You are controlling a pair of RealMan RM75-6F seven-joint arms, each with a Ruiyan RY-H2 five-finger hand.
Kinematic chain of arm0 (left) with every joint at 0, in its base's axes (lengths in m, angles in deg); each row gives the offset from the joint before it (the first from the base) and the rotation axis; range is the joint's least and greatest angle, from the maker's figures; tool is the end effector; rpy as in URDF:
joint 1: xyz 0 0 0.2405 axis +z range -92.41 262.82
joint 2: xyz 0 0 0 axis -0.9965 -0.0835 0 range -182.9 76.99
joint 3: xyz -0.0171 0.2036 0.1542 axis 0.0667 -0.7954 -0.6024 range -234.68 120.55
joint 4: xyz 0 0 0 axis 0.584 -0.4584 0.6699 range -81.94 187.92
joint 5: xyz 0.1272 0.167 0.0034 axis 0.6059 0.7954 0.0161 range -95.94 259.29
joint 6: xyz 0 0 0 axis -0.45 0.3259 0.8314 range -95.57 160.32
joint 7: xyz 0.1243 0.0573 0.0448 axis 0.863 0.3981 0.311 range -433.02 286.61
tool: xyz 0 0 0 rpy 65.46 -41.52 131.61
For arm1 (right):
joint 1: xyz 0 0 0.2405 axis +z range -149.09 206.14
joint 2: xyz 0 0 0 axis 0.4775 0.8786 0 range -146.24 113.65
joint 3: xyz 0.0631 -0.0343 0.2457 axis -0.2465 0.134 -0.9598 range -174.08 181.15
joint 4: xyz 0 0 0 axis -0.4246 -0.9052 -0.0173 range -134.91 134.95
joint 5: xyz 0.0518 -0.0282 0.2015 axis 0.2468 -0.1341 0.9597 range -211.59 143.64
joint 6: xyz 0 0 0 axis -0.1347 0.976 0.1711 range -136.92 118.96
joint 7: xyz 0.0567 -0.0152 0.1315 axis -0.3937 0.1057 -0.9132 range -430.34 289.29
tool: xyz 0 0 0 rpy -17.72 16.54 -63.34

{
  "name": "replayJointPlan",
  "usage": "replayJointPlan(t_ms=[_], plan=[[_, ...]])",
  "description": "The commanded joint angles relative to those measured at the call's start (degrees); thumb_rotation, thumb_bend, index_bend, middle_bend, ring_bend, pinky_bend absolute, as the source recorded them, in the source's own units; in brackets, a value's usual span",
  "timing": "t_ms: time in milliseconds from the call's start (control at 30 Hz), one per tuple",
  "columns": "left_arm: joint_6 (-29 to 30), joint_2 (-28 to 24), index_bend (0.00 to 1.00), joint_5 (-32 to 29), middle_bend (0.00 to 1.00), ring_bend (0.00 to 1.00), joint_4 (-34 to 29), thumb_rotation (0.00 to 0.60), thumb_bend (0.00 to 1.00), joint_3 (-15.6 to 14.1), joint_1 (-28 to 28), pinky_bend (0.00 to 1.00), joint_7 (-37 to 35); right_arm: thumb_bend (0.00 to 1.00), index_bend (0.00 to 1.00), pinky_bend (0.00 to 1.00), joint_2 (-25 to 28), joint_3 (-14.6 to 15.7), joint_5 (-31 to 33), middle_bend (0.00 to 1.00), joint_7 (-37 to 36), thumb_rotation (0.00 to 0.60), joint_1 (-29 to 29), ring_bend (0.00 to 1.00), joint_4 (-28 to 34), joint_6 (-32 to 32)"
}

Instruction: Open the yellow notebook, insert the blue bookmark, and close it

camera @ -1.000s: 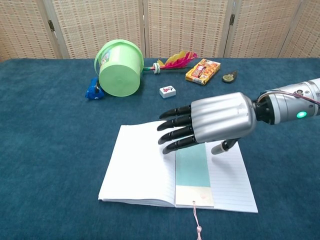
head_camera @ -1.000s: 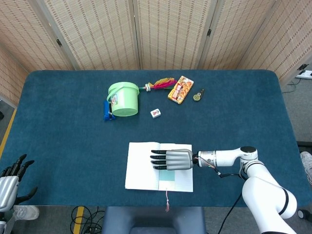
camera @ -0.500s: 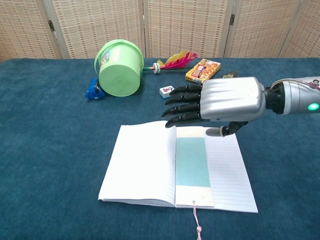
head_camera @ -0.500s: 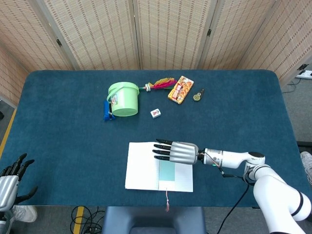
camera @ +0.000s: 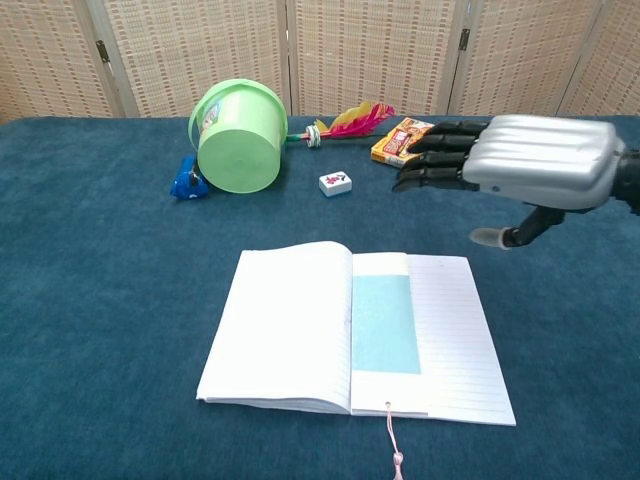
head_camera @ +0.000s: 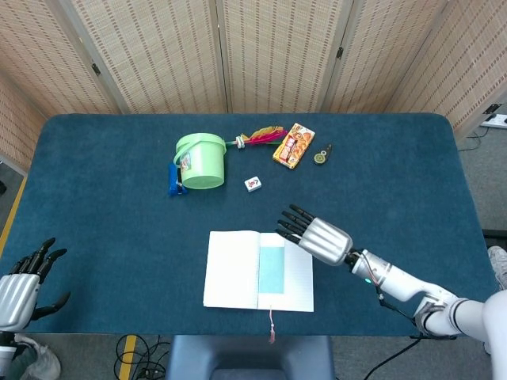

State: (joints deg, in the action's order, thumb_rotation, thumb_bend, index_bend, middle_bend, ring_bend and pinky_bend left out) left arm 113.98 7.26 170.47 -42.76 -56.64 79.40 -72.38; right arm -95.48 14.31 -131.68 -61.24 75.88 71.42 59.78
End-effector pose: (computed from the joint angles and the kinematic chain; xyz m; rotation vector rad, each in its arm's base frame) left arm -0.3023 0.1756 0.1588 -1.5017 -0.9293 -0.8593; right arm -0.1883 -0.3273 0.0314 2.2748 -0.1460 0.8688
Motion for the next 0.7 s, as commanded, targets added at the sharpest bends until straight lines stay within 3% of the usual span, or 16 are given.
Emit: replayJointPlan(t_ms=[33, 233, 467, 700], plan=[[-0.98, 0.81, 0.19, 2.15, 0.06, 0.17, 1.47, 0.600, 0.29, 0.29, -1.76, 0.22, -0.84, 0.25, 0.14, 0.00, 5.41, -2.50, 7.61, 0.12, 8.20, 0.600, -6.62, 0.00, 8.76, -0.26], [-2.51, 3.12, 0.22, 7.06, 0.06, 0.17, 5.30, 0.600, 0.29, 0.42, -5.61, 0.22, -3.23, 0.21, 0.13, 0.00, 8.19, -3.64, 13.29, 0.12, 12.54, 0.600, -13.68, 0.00, 15.79, 4.21], [-3.56, 6.58, 0.28, 12.99, 0.10, 0.17, 10.74, 0.600, 0.33, -0.34, -10.08, 0.22, -6.79, 0.27, 0.10, 0.00, 9.31, -3.90, 14.59, 0.12, 14.60, 0.600, -20.41, 0.00, 19.82, 10.02], [-2.12, 10.36, 0.30, 18.74, 0.14, 0.17, 16.17, 0.600, 0.32, -1.81, -13.29, 0.22, -8.79, 0.26, 0.10, 0.00, 10.73, -3.75, 15.28, 0.11, 12.68, 0.600, -25.34, 0.00, 22.66, 12.42]])
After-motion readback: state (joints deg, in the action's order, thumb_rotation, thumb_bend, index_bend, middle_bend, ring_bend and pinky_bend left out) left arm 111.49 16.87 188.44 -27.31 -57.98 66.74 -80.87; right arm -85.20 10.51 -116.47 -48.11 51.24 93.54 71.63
